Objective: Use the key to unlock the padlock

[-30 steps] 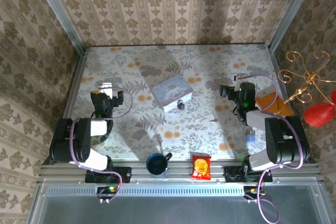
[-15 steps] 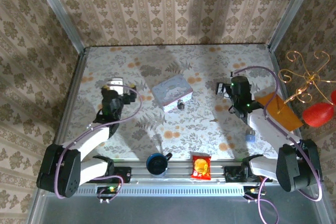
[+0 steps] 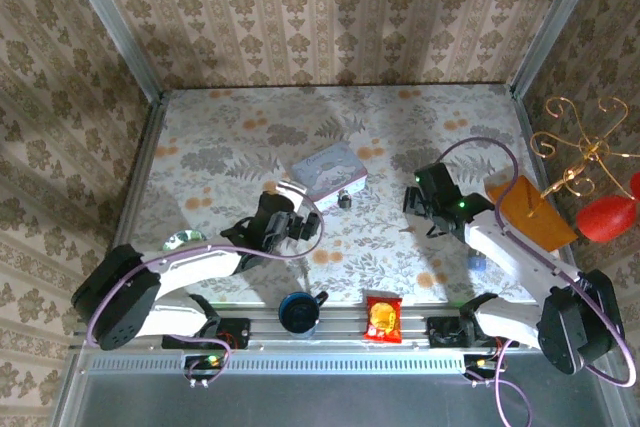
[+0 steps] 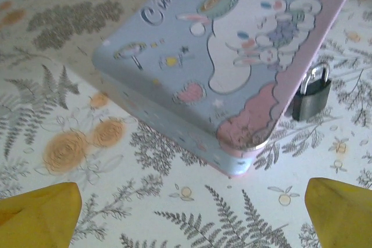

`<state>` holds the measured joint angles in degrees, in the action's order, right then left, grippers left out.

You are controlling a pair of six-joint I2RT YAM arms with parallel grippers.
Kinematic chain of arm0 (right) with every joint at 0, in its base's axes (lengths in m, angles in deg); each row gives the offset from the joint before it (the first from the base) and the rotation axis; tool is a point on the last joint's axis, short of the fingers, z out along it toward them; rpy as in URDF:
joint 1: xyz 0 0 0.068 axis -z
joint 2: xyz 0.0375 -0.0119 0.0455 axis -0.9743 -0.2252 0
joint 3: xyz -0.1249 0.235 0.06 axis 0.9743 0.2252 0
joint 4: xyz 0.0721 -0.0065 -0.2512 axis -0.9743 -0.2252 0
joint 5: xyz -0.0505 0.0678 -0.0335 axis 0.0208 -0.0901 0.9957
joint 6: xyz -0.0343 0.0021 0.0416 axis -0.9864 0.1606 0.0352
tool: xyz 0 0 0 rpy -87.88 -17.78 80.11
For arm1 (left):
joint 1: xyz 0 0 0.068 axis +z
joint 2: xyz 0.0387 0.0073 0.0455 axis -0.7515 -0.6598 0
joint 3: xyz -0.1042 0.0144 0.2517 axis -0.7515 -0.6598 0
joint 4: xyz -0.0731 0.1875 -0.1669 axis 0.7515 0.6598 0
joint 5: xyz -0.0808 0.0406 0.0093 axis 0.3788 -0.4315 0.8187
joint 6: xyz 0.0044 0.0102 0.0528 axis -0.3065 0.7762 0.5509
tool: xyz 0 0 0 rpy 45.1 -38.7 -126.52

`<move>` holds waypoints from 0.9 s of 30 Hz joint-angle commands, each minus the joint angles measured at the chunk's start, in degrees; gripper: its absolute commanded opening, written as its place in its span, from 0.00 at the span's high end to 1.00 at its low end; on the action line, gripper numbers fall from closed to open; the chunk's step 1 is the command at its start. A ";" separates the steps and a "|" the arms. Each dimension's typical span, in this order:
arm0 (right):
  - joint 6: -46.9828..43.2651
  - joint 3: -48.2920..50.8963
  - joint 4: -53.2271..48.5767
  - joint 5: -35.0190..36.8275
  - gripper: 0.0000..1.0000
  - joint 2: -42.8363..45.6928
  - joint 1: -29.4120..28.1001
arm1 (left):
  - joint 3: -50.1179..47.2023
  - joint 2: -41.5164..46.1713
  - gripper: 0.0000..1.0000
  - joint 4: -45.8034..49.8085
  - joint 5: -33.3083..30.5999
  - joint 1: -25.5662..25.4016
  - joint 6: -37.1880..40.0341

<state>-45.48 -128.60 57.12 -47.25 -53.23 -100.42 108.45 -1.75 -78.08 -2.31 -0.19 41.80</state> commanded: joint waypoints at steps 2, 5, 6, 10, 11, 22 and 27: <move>6.37 1.12 -7.57 0.20 0.15 3.09 -1.84 | 2.03 -3.76 0.00 -0.29 1.14 -0.98 -2.94; 7.61 2.60 -7.44 -1.13 0.17 3.94 -2.12 | 3.11 -7.26 0.00 -2.13 1.41 -1.32 -3.45; 7.95 3.08 -7.04 -1.85 0.18 4.05 -2.13 | 3.61 -8.73 0.00 -2.70 1.25 -1.32 -3.72; 8.92 4.26 -5.65 -5.58 0.23 3.08 -2.27 | 6.29 -13.20 0.00 -3.57 -1.01 -1.30 -3.87; 9.07 4.35 -5.61 -6.48 0.25 2.63 -2.39 | 6.84 -13.96 0.00 -3.42 -1.78 -1.33 -3.90; 10.07 4.45 -4.55 -9.32 0.50 -3.49 -5.04 | 8.70 -19.19 0.00 -3.80 -3.23 2.30 -5.11; 9.19 3.94 -3.49 -9.15 0.53 -7.05 -4.95 | 9.10 -19.48 0.00 -3.81 -3.74 3.32 -4.46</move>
<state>-36.37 -124.71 53.45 -56.10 -58.56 -105.06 115.97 -20.96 -81.38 -4.67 2.46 38.02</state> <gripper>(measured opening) 0.472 0.999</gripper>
